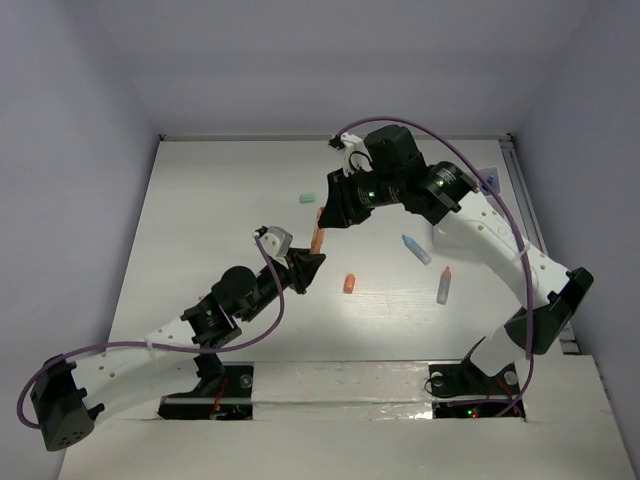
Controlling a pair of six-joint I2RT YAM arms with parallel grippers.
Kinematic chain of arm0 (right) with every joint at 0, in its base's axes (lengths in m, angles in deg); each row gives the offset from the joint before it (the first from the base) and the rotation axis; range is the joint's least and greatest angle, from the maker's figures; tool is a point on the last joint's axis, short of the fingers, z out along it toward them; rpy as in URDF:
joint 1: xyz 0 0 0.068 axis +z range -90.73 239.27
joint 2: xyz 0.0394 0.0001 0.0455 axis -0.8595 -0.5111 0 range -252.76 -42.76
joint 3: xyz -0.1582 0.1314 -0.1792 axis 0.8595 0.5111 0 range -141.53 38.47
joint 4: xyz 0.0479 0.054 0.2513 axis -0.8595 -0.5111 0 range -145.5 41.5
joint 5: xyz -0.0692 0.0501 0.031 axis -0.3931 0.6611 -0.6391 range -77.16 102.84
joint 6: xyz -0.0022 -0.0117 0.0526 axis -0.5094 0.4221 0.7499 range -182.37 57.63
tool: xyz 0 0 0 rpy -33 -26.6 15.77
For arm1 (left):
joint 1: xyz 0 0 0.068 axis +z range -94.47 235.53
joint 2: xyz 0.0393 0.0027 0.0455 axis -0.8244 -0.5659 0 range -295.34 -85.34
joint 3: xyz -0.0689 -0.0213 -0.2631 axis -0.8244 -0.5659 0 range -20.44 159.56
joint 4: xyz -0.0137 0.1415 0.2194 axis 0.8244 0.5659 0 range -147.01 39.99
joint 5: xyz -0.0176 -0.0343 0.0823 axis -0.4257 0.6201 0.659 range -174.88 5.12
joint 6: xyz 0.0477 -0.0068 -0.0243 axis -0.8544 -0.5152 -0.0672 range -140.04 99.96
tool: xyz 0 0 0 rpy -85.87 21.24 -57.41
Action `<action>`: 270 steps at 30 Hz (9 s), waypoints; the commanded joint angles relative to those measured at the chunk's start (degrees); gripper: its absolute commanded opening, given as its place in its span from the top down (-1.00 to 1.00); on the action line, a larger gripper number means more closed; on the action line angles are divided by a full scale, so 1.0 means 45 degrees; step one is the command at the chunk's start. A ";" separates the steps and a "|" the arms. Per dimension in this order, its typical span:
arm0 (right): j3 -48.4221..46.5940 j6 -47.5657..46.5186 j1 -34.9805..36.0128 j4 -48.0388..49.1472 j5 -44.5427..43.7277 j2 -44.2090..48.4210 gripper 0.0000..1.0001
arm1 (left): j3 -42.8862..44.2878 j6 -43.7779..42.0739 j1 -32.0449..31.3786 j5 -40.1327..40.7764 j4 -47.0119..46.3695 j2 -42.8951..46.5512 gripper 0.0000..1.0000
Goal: Sort the stationery into containers
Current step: Close the pen cap on the pen, then place the pen in the storage box, then pick up the pen from the center of the board.
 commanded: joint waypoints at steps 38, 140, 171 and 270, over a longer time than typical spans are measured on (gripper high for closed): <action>0.4576 0.0597 0.0053 0.3155 -0.0342 0.2899 -0.23 | 0.1253 -0.0315 -0.0122 0.0994 -0.2031 -0.0722 1.00; 1.0183 0.4346 0.0641 1.1240 -0.3312 0.4541 1.00 | 0.3891 0.0544 -0.0122 0.0195 -0.3320 -0.2656 0.64; 1.0024 0.1145 -0.9830 0.9345 -1.0101 0.5498 1.00 | -0.1227 0.0642 -0.0122 0.0271 -0.0234 0.3026 -0.98; 0.6981 -0.0240 0.2881 1.4718 0.2665 -0.3344 0.06 | 0.6463 0.2186 -0.0122 0.8728 0.8453 0.5040 -0.98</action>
